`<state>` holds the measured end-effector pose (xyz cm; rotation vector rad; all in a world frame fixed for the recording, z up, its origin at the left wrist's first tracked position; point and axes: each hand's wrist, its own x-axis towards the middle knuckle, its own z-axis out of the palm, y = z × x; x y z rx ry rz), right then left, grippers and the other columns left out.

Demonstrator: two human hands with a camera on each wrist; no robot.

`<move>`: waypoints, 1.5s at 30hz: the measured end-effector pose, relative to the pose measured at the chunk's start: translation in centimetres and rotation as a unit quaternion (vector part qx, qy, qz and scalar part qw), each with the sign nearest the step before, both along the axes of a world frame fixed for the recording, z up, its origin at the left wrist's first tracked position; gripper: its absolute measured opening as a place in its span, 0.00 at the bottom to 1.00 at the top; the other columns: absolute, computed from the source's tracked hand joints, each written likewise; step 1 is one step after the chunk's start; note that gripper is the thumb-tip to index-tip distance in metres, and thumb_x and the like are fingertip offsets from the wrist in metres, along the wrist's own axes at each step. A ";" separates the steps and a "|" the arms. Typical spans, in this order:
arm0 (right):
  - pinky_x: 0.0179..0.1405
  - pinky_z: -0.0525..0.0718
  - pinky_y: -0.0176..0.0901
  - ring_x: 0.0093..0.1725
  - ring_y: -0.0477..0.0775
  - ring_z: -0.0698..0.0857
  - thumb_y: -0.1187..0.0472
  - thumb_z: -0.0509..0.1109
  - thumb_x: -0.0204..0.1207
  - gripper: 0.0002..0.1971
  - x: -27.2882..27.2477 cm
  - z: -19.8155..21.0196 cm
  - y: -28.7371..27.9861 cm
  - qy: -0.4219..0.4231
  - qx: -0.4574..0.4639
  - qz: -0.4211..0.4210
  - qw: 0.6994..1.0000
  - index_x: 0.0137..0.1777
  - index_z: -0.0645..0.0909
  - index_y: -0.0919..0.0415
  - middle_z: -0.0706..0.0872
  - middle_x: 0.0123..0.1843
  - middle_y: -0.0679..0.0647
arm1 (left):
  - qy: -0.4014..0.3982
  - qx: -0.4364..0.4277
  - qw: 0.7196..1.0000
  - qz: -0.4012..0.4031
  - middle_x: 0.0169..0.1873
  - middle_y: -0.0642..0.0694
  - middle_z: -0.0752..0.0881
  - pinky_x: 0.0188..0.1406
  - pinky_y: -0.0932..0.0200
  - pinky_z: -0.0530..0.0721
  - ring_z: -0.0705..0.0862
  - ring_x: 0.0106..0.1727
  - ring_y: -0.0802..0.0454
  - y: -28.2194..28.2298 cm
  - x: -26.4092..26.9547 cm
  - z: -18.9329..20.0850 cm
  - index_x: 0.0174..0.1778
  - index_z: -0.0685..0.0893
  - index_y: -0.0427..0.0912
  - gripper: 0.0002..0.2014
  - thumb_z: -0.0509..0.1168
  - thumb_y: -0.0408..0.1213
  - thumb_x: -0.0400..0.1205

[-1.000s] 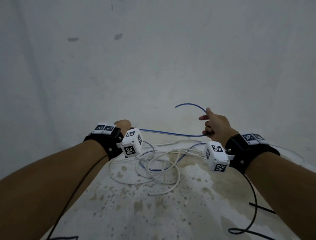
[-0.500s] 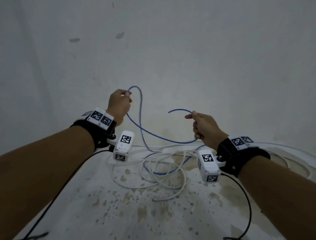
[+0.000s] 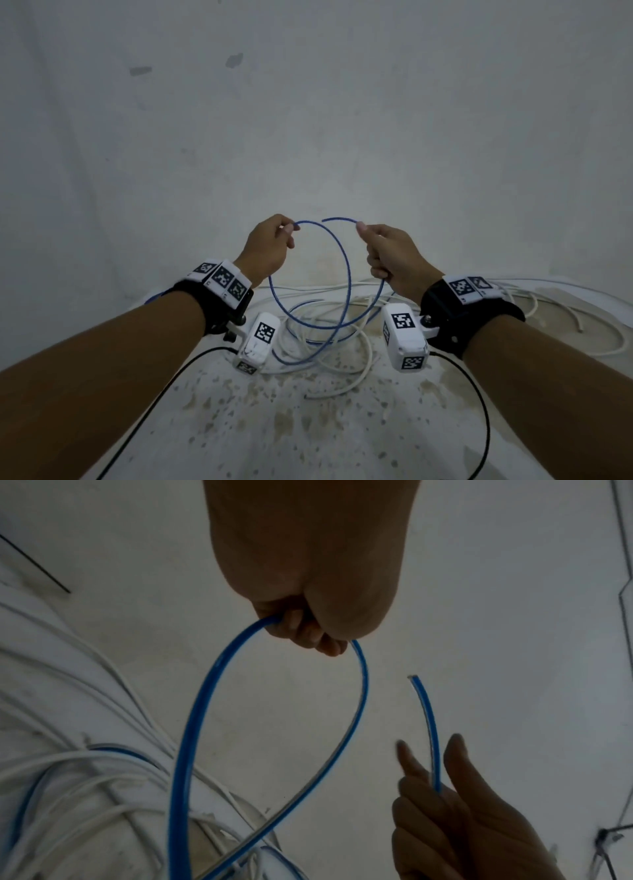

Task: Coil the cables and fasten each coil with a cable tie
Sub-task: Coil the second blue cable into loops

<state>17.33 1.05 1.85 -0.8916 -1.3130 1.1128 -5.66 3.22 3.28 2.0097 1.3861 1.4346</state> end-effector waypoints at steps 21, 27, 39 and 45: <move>0.22 0.66 0.41 0.20 0.53 0.66 0.52 0.63 0.85 0.21 -1.2 -1.9 3.7 -0.125 -0.096 -0.144 0.977 0.33 0.66 0.60 0.67 0.26 0.58 | -0.111 -0.171 0.971 0.122 0.34 0.41 0.85 0.24 0.59 0.87 0.84 0.18 0.58 0.9 -1.3 -2.8 0.41 0.81 0.35 0.08 0.60 0.30 0.86; 0.21 0.71 0.41 0.21 0.53 0.67 0.54 0.58 0.88 0.20 0.4 -0.2 3.1 -0.001 -0.053 -0.188 0.981 0.38 0.82 0.63 0.69 0.25 0.54 | -0.117 -0.126 0.970 0.171 0.34 0.43 0.85 0.36 0.54 0.91 0.85 0.21 0.59 2.6 -1.5 -1.8 0.41 0.82 0.38 0.10 0.59 0.30 0.85; 0.22 0.66 0.42 0.17 0.48 0.61 0.57 0.55 0.90 0.19 -0.6 0.6 1.8 0.145 0.020 -0.091 0.985 0.40 0.79 0.63 0.63 0.17 0.47 | -0.227 -0.080 0.963 0.124 0.35 0.37 0.85 0.19 0.57 0.85 0.83 0.18 0.50 2.4 0.6 0.4 0.51 0.75 0.35 0.08 0.55 0.35 0.89; 0.20 0.59 0.38 0.20 0.48 0.57 0.55 0.55 0.90 0.15 -2.7 -1.9 0.4 0.065 0.007 0.024 0.998 0.65 0.79 0.61 0.60 0.22 0.48 | -0.003 -0.130 0.991 -0.020 0.35 0.41 0.88 0.23 0.58 0.81 0.83 0.24 0.49 0.6 1.0 -4.3 0.48 0.84 0.39 0.09 0.61 0.39 0.87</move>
